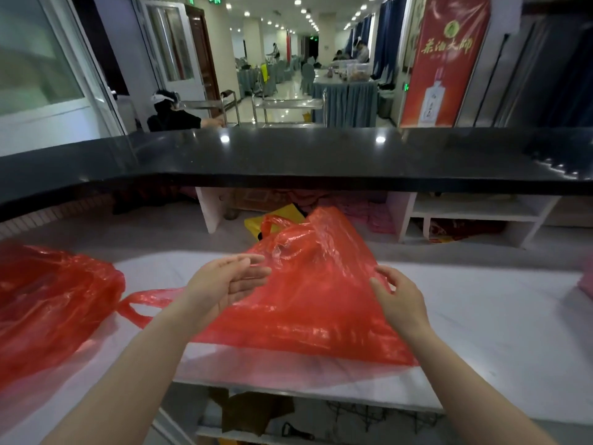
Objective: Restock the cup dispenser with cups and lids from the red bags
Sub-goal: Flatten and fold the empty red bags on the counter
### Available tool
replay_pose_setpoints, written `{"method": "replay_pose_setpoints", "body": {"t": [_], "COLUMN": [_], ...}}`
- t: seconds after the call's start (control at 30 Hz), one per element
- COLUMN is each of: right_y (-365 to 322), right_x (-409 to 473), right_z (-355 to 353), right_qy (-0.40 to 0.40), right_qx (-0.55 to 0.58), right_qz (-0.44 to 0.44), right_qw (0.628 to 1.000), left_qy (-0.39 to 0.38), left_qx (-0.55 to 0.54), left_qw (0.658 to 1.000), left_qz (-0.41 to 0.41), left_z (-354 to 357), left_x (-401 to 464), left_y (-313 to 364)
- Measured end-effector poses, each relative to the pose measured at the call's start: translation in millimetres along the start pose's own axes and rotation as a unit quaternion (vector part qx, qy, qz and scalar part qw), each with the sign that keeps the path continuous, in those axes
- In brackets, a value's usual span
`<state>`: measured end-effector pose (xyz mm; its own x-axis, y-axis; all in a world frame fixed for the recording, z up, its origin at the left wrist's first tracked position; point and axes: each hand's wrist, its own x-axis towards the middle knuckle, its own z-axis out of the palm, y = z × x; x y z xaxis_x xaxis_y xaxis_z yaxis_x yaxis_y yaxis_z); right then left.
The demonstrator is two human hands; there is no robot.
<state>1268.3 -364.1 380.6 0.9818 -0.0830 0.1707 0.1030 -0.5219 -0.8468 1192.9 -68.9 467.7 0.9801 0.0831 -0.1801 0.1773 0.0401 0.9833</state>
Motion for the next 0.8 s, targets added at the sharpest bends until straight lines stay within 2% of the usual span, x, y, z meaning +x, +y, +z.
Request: {"method": "replay_pose_setpoints", "body": {"t": [0.2,0.33,0.5,0.67,0.8], "right_y": [-2,2,12,19,24], "right_x": [63,122,181,222,239], "right_z": [-11,-15,5,46,72], "right_qy": [0.019,-0.022,-0.087,-0.141,-0.169], "right_qx": [0.003,-0.034,-0.056,-0.062,-0.039], "right_qz": [0.015,0.023,0.031,0.051,0.129], "right_qw": [1.0,0.999,0.994,0.987,0.976], "left_qy": [0.061,0.108,0.126,0.109,0.039], "left_qx": [0.013,0.06,0.158,0.239,0.287], "left_qw": [0.997,0.99,0.978,0.964,0.957], "left_qz": [0.054,0.062,0.048,0.031,0.002], "left_z": [-6,-14,-27,-20,-23], "left_x": [67,118,181,227,247], "left_y": [42,53,51,28,7]}}
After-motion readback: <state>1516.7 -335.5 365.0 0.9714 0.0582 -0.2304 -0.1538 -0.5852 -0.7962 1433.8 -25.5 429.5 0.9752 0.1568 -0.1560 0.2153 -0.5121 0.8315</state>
